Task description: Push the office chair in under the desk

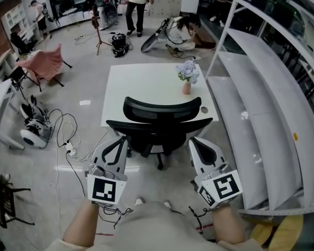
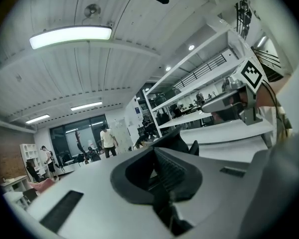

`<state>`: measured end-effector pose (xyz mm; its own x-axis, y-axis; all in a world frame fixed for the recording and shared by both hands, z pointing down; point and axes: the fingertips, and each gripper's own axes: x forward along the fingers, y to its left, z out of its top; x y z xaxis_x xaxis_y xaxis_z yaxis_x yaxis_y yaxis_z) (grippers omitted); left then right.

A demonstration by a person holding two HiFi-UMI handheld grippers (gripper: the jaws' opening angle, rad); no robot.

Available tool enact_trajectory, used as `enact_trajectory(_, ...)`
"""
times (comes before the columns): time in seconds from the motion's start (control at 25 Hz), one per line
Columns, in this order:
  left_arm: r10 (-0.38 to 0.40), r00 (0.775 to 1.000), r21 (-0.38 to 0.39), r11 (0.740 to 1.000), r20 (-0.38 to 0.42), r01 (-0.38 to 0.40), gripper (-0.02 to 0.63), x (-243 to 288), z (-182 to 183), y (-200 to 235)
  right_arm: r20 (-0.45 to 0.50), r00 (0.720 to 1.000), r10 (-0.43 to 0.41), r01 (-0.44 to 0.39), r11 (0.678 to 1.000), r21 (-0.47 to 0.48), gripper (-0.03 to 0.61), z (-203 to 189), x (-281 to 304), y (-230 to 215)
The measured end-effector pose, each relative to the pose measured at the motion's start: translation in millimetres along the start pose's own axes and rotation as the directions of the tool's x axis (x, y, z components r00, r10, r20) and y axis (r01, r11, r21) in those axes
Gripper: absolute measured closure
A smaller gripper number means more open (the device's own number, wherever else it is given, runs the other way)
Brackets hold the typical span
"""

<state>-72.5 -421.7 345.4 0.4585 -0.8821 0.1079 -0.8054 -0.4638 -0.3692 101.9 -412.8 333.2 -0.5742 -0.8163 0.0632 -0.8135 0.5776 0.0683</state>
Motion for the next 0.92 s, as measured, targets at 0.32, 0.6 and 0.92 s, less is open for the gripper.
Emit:
enact_trajectory(0.32, -0.003, 1.000, -0.015, 1.000, -0.029, 0.002, 0.606, -1, -16, -1, -0.067, 0.998, 0.013, -0.017, 0.998, -0.066, 0.572, -20, 0, 16)
enact_trajectory(0.6, -0.033, 0.999, -0.001, 0.999, -0.007, 0.033, 0.606, -4, -10, -7, -0.046, 0.998, 0.039, -0.043, 0.993, -0.108, 0.572, -1, -4, 24)
enact_trajectory(0.92, -0.034, 0.999, 0.013, 0.999, -0.010, 0.034, 0.606, -7, -4, -10, -0.040, 0.997, 0.061, -0.064, 0.995, -0.078, 0.572, 2, -6, 26)
